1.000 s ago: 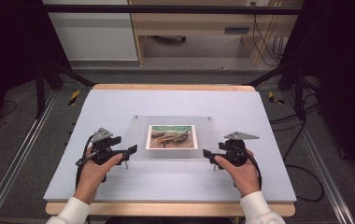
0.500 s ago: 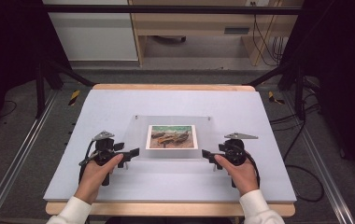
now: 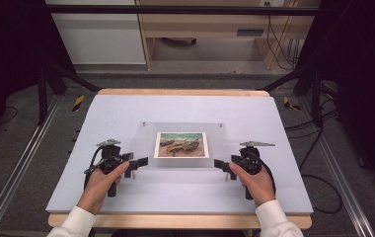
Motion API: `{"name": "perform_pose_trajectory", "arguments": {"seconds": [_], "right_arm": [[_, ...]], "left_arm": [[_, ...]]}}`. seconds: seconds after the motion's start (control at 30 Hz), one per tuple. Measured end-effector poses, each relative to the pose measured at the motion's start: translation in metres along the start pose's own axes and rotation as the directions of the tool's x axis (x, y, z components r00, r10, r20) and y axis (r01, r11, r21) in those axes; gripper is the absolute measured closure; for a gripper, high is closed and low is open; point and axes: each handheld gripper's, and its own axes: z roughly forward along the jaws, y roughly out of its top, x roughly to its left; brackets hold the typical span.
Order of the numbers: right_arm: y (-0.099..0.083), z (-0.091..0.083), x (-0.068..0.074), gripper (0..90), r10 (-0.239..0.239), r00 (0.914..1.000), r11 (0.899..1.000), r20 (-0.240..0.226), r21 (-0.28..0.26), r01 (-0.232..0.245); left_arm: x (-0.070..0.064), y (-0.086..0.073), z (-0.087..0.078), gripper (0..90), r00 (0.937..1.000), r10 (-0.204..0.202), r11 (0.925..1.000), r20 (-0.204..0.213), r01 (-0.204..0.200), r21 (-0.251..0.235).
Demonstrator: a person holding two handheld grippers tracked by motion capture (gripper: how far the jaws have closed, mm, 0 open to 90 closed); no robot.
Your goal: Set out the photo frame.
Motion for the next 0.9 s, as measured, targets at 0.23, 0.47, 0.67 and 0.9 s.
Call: {"name": "perform_pose_trajectory", "arguments": {"seconds": [0.23, 0.47, 0.67, 0.9], "right_arm": [[-0.0015, 0.0023, -0.0017, 16.9, 0.029, 0.9985, 1.000, -0.047, 0.009, -0.028], [-0.0013, 0.0036, -0.0014, 17.8, 0.032, 0.9984, 0.999, -0.046, 0.009, -0.032], [-0.0016, 0.0032, -0.0004, 18.7, 0.031, 0.9988, 1.000, -0.038, 0.001, -0.031], [0.0004, 0.0035, -0.0023, 21.0, 0.018, 0.9995, 1.000, -0.026, -0.020, -0.019]], "left_arm": [[0.0015, 0.0006, 0.0012, 14.2, 0.9999, 0.001, 1.0000, 0.011, -0.001, 0.003], [0.0020, 0.0024, 0.0015, 13.8, 0.9999, 0.011, 0.9998, 0.012, -0.011, 0.014], [-0.0003, 0.0051, 0.0014, 14.8, 0.9999, 0.007, 0.9996, -0.011, -0.006, 0.029], [-0.0037, 0.0081, 0.0012, 16.6, 0.9992, 0.019, 0.9996, -0.035, -0.018, 0.023]]}}
